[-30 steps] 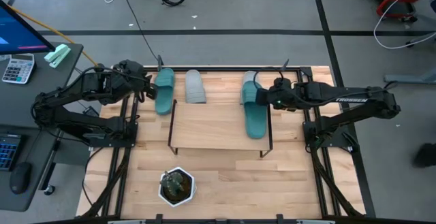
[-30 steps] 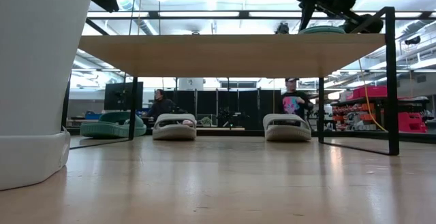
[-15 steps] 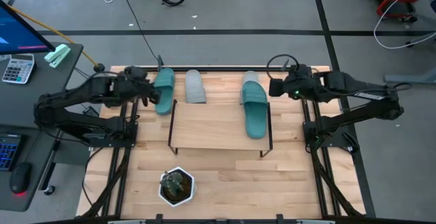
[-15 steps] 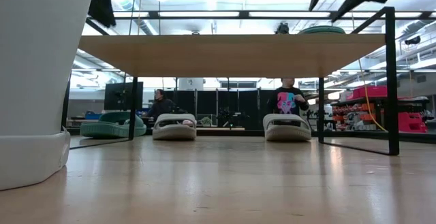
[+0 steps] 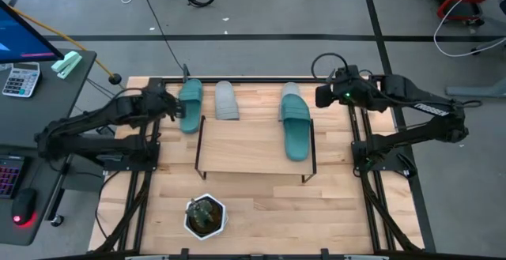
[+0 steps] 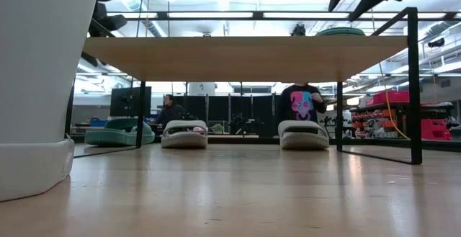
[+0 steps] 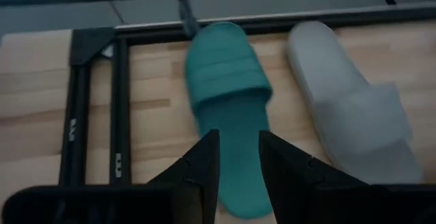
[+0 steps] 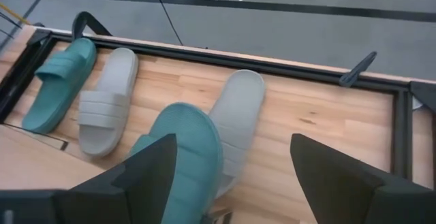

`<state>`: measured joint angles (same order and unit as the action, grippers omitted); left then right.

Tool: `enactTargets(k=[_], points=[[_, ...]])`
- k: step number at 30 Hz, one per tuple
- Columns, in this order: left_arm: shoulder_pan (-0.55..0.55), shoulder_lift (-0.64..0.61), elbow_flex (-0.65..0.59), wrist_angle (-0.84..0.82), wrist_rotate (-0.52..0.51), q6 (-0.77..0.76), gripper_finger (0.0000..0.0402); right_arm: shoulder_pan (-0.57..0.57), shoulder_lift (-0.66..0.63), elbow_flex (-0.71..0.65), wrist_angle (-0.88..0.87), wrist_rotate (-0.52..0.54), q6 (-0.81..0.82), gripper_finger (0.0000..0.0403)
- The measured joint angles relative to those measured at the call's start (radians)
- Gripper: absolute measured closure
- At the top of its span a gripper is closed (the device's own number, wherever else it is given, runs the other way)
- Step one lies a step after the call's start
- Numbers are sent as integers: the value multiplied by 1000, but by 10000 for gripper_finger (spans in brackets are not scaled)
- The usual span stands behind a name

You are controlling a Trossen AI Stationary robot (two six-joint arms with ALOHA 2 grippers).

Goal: Pick and place slides into the shelf
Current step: Put the green slide on the shelf

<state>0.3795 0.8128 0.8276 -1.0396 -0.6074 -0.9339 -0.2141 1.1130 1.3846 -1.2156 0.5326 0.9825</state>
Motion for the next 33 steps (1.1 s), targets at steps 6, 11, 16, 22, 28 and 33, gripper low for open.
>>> enactTargets(k=[6, 11, 16, 22, 28, 33], points=[[243, -24, 0, 81, 155, 137, 293, -22, 0, 0, 9, -19, -49, 110], [472, 24, 0, 245, 472, 338, 270, -28, 0, 0, 28, -36, -76, 110], [631, 82, 0, 256, 484, 457, 244, -28, 0, 0, 31, -42, -77, 110], [671, 86, 0, 231, 466, 516, 245, -23, 0, 0, 30, -51, -71, 110], [667, 84, 0, 231, 480, 466, 256, -23, 0, 0, 25, -52, -83, 110], [674, 123, 0, 232, 535, 422, 226, -23, 0, 0, 26, -55, -87, 110]])
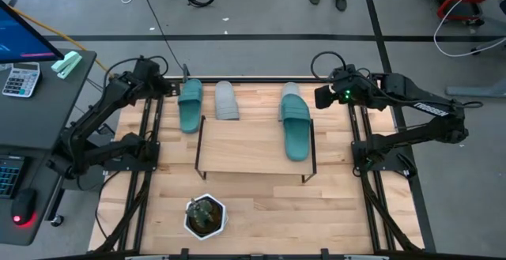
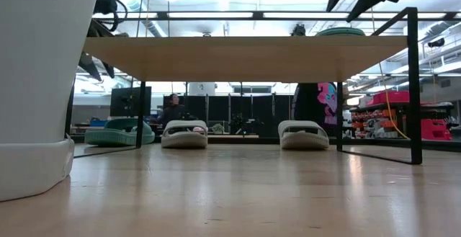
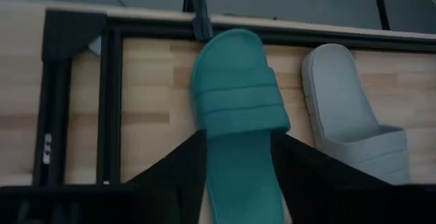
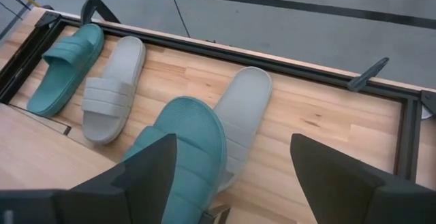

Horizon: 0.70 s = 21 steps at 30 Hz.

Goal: Pick and place slides into the shelf
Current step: Put the green slide on the shelf

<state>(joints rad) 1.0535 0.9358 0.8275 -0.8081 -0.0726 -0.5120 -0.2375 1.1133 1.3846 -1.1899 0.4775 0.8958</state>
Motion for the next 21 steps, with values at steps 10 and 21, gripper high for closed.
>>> enactTargets(k=[10, 21], points=[[-9, 184, -1, 6, -28, -142, 85, 0, 0, 0, 1, -5, 0, 110], [-106, 295, -1, 105, -24, -237, 64, 0, 0, 0, 1, -4, 0, 110]])
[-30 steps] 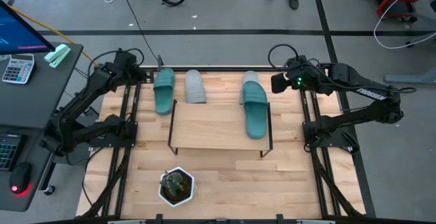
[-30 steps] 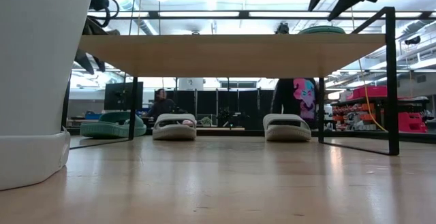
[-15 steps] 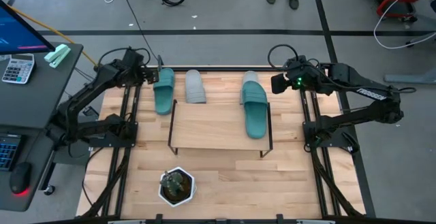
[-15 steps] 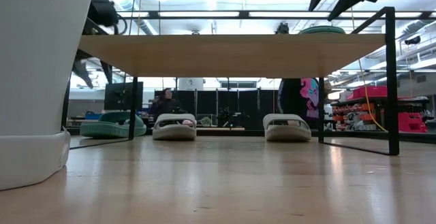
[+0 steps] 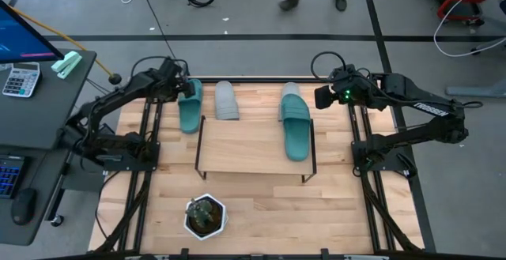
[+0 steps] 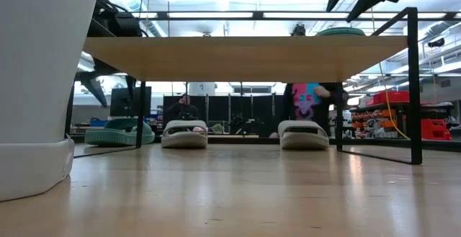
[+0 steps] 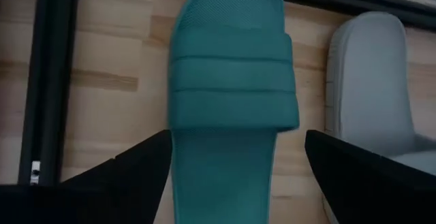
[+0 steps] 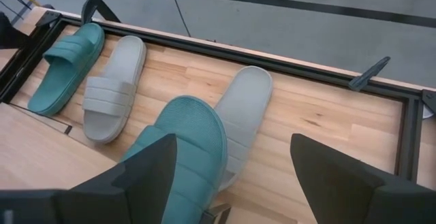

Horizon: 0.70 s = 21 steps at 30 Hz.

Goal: Pick and place slides into the shelf
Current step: Put the green slide on the shelf

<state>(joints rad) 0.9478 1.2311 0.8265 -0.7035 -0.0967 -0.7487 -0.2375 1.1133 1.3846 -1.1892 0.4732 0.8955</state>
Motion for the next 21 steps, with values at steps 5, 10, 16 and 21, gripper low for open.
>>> enactTargets(k=[5, 10, 16, 21], points=[[-11, 59, 0, -1, -50, -7, 80, 0, 0, 0, 0, 0, 0, 110], [-8, 110, 0, 0, -107, -7, 87, 0, 0, 0, 0, -2, 1, 110], [-8, 168, 0, 48, -135, -8, 88, 0, 0, 0, 0, -4, 2, 110], [-8, 234, 1, 69, -135, -19, 88, 0, 0, 0, 0, -9, 4, 110]])
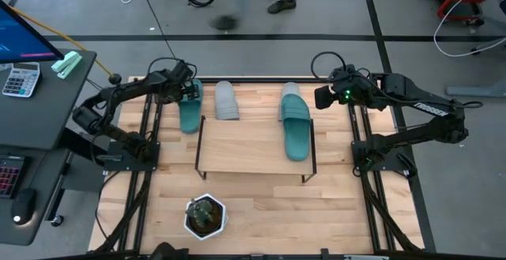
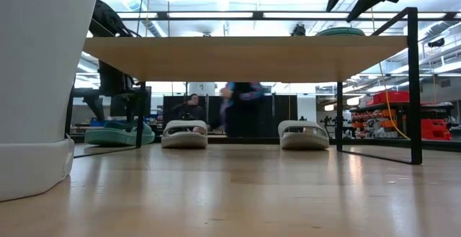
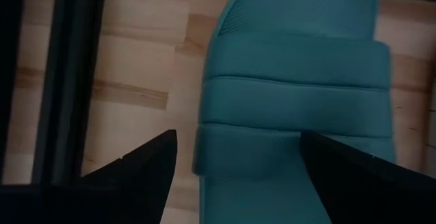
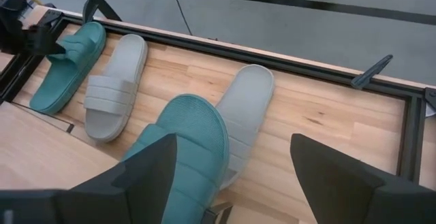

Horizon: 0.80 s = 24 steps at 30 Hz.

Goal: Pick and place slides into the shelf
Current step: Put the green slide on the shelf

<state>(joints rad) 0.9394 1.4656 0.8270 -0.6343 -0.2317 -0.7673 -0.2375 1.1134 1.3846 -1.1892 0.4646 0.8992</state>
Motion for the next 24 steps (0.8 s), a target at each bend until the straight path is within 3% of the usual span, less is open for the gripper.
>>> enactTargets(k=[13, 24], points=[[0, 110, 0, 126, 118, -12, 92, 0, 0, 0, 0, -2, 24, 110], [32, 118, 0, 133, 131, 36, 146, 0, 0, 0, 0, -2, 43, 110]])
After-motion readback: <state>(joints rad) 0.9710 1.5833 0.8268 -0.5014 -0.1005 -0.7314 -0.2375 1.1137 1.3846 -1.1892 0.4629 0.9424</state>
